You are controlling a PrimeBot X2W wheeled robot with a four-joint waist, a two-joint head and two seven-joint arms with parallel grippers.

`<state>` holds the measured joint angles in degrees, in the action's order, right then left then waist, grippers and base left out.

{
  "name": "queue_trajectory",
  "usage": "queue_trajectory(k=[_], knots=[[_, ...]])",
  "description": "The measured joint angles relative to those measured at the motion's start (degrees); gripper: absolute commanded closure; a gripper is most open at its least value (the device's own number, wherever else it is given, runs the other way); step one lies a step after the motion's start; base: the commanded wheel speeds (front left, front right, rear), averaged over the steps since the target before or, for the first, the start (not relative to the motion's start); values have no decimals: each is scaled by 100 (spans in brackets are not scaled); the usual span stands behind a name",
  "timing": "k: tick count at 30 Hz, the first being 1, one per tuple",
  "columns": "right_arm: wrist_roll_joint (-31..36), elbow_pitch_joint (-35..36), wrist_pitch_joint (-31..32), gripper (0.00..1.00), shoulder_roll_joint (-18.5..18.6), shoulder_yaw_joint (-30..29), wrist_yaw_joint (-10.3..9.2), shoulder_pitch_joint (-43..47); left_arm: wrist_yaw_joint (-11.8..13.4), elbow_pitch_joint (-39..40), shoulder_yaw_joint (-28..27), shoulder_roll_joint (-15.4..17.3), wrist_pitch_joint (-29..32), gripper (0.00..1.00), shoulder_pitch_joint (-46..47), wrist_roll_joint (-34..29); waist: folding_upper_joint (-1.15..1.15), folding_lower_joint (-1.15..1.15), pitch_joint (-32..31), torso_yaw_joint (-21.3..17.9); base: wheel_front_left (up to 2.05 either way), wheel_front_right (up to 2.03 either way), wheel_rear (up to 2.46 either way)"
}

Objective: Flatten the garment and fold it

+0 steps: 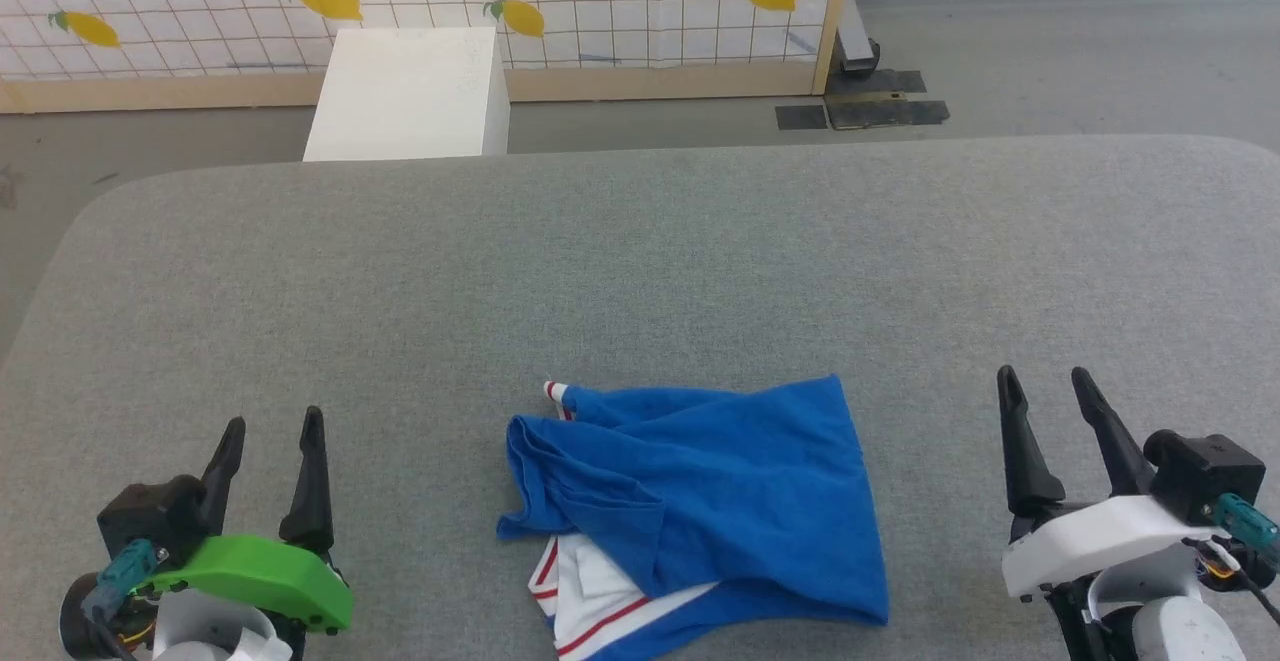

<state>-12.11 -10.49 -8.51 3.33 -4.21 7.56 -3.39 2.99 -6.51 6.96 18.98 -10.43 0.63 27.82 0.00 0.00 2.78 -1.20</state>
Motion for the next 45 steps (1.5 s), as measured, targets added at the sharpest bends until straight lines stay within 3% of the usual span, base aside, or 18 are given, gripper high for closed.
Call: queue_trajectory(k=[7,10,22,26,33,45], knots=[[3,8,385,0,37,-11,-1,-28,3,5,25,3,-32,0,1,0,0,0,-23,-17,0,0,0],[-71,41,918,0,145,112,0,-192,10,38,29,9,-34,0,1,-1,0,0,-6,-26,0,0,0],[-740,261,4723,0,921,1611,-1,-1394,59,280,81,44,-59,0,25,-10,0,0,258,63,0,0,0],[-825,227,5588,0,1076,2098,0,-1571,60,324,91,45,-86,0,59,-10,0,0,381,138,0,0,0],[-818,-87,6103,0,1078,2525,0,-1699,62,363,115,40,-136,0,180,-15,0,1,626,280,0,0,0],[-839,-568,6144,0,1068,3059,-1,-1892,60,311,157,2,-229,0,315,-16,0,1,840,423,0,0,0]])
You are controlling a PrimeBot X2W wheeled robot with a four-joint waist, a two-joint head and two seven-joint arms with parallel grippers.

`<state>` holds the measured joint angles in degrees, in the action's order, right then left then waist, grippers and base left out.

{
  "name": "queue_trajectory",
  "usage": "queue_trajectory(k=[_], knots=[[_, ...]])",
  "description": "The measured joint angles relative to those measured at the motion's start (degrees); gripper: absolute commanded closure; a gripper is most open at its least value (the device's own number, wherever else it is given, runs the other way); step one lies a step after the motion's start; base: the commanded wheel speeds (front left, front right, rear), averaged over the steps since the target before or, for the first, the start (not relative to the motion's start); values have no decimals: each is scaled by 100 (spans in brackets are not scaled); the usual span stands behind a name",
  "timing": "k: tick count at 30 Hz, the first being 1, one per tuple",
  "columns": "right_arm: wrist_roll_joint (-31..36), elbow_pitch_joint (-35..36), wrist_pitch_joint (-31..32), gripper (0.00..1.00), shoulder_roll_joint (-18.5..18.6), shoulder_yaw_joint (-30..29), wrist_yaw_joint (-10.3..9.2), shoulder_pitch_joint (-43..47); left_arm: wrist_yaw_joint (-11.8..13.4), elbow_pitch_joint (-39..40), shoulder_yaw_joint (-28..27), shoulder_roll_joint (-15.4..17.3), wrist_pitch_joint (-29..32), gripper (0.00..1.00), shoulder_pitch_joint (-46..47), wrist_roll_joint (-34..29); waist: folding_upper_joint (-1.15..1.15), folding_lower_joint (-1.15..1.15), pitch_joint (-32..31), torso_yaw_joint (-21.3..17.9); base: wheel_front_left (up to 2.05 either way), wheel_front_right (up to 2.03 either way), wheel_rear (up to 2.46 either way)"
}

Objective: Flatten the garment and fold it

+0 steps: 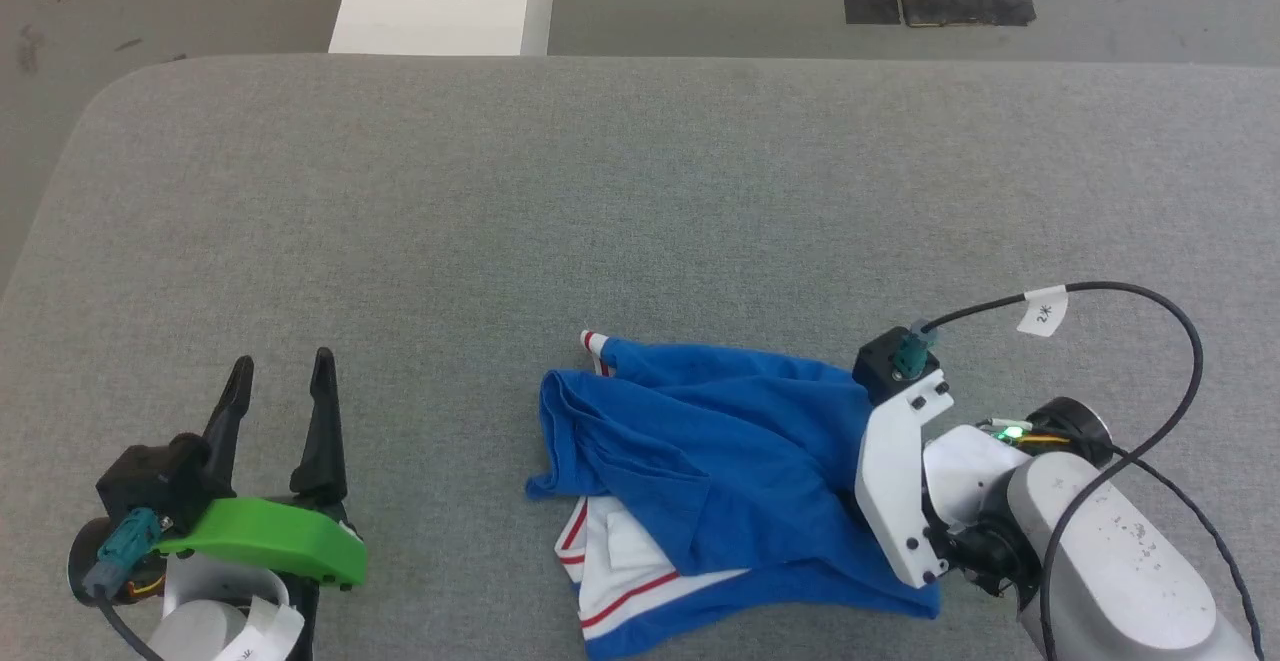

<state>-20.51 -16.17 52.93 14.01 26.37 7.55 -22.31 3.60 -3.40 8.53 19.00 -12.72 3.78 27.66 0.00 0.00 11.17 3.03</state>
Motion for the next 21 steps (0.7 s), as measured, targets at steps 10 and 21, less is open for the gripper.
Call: queue_trajectory(k=[10,21], knots=[[-209,-81,-213,100,32,81,1,-90,-1,-56,5,-7,-49,0,10,1,0,0,-29,-28,0,0,0],[-420,35,-263,100,334,-65,2,-431,4,30,10,25,-47,0,10,14,0,0,-86,-500,0,0,0]])
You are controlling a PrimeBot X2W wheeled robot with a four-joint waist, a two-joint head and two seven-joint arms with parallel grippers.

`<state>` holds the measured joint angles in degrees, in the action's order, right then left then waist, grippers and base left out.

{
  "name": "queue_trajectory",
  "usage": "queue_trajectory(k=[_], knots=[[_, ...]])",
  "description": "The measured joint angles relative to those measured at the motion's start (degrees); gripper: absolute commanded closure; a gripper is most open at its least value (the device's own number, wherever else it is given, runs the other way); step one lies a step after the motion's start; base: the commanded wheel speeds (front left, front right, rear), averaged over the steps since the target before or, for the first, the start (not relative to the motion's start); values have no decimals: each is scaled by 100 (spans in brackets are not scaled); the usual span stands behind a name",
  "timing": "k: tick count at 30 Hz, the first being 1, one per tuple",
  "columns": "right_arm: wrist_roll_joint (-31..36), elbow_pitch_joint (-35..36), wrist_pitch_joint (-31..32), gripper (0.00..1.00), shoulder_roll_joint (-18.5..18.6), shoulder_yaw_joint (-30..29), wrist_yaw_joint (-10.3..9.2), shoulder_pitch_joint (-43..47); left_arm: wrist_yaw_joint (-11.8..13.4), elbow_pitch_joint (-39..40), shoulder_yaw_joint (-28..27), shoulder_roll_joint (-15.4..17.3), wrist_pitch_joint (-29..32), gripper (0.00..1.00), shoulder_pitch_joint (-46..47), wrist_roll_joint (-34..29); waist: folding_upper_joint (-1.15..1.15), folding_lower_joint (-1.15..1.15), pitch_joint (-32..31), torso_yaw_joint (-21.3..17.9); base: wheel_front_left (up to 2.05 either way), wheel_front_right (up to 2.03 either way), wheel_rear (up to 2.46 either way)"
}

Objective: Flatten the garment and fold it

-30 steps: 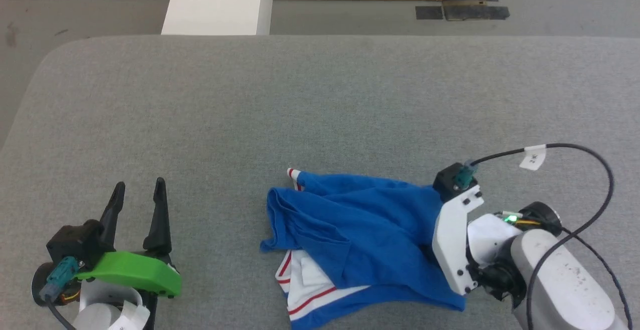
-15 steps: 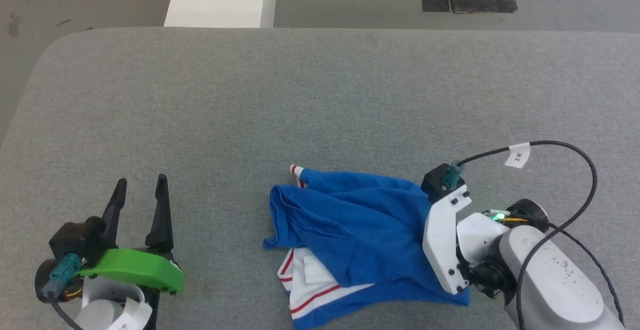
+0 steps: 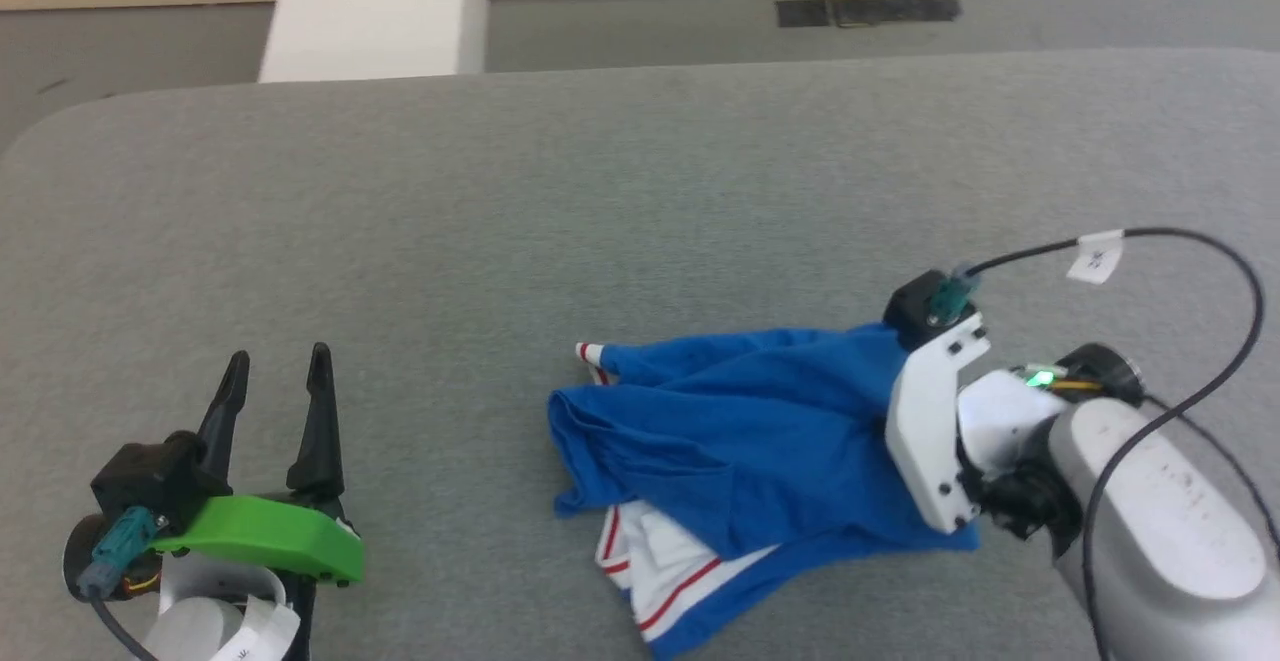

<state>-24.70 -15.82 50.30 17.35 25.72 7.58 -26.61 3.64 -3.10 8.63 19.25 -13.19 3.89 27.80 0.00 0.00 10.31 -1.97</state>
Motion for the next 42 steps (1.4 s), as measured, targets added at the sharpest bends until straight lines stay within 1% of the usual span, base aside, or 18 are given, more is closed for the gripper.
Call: queue_trajectory(k=[5,11,15,20,24,29,34,38,39,40,42], knots=[[-48,16,2,100,169,-135,0,-204,4,149,22,76,86,0,60,-7,0,0,59,-517,0,0,0],[-79,-168,-27,100,203,-336,0,-427,11,318,52,237,258,0,246,-37,0,0,193,-1219,0,0,0],[-78,-293,-129,100,240,-573,0,-575,12,522,73,354,397,0,422,-113,0,0,356,-1648,0,0,0],[26,-475,-302,100,412,-1094,0,-793,21,827,40,526,547,0,618,-157,0,0,718,-1948,0,0,0],[227,-667,-403,100,642,-1595,0,-1016,55,1132,-8,694,671,0,719,-213,0,0,1066,-2051,0,0,0],[589,-937,-508,100,865,-2286,0,-1327,149,1501,-111,887,849,0,795,-333,0,0,1533,-2013,0,0,0],[1014,-1195,-680,100,860,-2960,0,-1566,198,1759,-210,1028,959,0,829,-371,0,1,1912,-1893,0,0,0],[1389,-1395,-812,100,772,-3293,0,-1680,222,1862,-242,1095,1007,0,828,-372,0,0,2137,-1776,0,0,0],[1488,-1445,-832,80,751,-3349,0,-1695,227,1878,-246,1101,1009,0,827,-372,0,1,2180,-1746,0,0,0],[1523,-1484,-833,0,723,-3400,0,-1702,230,1882,-247,1103,1009,0,827,-372,0,1,2209,-1724,0,0,0],[1662,-1538,-872,0,668,-3493,0,-1705,238,1890,-249,1106,1015,0,825,-371,0,1,2261,-1678,0,0,0]])
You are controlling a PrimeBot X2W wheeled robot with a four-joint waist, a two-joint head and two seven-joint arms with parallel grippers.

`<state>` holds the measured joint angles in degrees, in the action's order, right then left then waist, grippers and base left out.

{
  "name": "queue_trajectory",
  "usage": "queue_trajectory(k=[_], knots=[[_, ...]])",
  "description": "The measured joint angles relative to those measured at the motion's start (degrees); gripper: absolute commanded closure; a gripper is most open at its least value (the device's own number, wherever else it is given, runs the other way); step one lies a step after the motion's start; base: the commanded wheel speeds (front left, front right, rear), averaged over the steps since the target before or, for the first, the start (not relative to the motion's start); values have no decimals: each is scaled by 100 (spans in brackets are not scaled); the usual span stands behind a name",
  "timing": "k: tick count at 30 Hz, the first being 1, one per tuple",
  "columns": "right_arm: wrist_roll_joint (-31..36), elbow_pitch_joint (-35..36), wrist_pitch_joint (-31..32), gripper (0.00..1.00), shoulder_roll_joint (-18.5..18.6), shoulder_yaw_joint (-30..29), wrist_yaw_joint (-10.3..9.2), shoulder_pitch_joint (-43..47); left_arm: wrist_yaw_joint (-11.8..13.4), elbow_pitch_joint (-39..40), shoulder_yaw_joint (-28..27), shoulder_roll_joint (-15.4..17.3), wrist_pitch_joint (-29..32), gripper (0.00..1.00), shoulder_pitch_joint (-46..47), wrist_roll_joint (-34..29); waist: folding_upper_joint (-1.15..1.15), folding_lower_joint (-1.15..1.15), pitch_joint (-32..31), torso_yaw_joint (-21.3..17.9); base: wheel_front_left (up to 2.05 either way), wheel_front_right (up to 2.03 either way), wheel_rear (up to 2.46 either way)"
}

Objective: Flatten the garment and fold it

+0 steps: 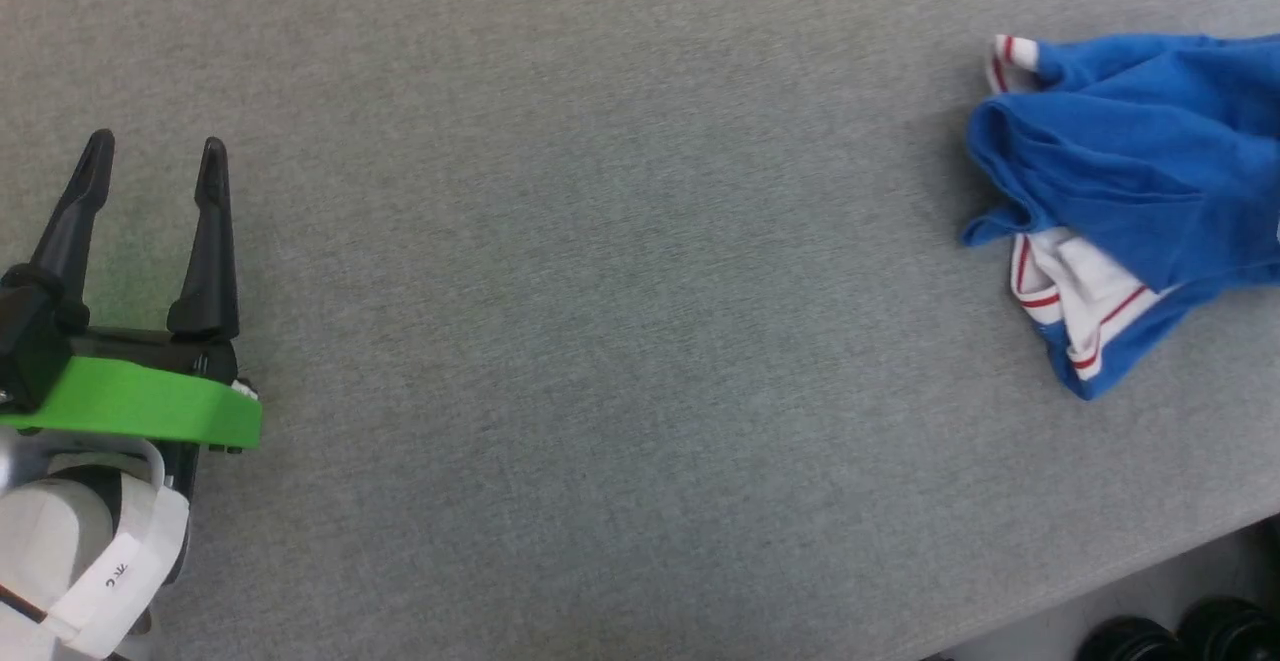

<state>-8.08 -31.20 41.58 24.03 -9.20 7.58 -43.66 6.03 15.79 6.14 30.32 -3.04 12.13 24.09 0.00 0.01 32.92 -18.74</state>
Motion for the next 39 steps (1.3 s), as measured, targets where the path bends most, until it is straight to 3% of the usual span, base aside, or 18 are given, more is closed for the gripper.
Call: queue_trajectory(k=[10,18,29,39], knots=[[96,103,-288,0,10,-183,0,-148,8,-196,5,-27,-69,0,-41,41,0,0,-216,-29,0,0,0],[-307,730,-1389,0,-160,178,-1,-507,63,-608,-29,-298,-519,0,-226,252,0,-1,-717,-37,0,0,0],[-877,1211,-3349,0,-929,996,-1,-564,167,-1053,-178,-678,-1000,0,-520,375,0,-1,-1626,189,0,0,0],[-1103,1457,-4667,0,-1603,1239,-1,261,191,-1248,-315,-892,-1126,0,-747,385,0,-2,-2237,825,0,0,0]])
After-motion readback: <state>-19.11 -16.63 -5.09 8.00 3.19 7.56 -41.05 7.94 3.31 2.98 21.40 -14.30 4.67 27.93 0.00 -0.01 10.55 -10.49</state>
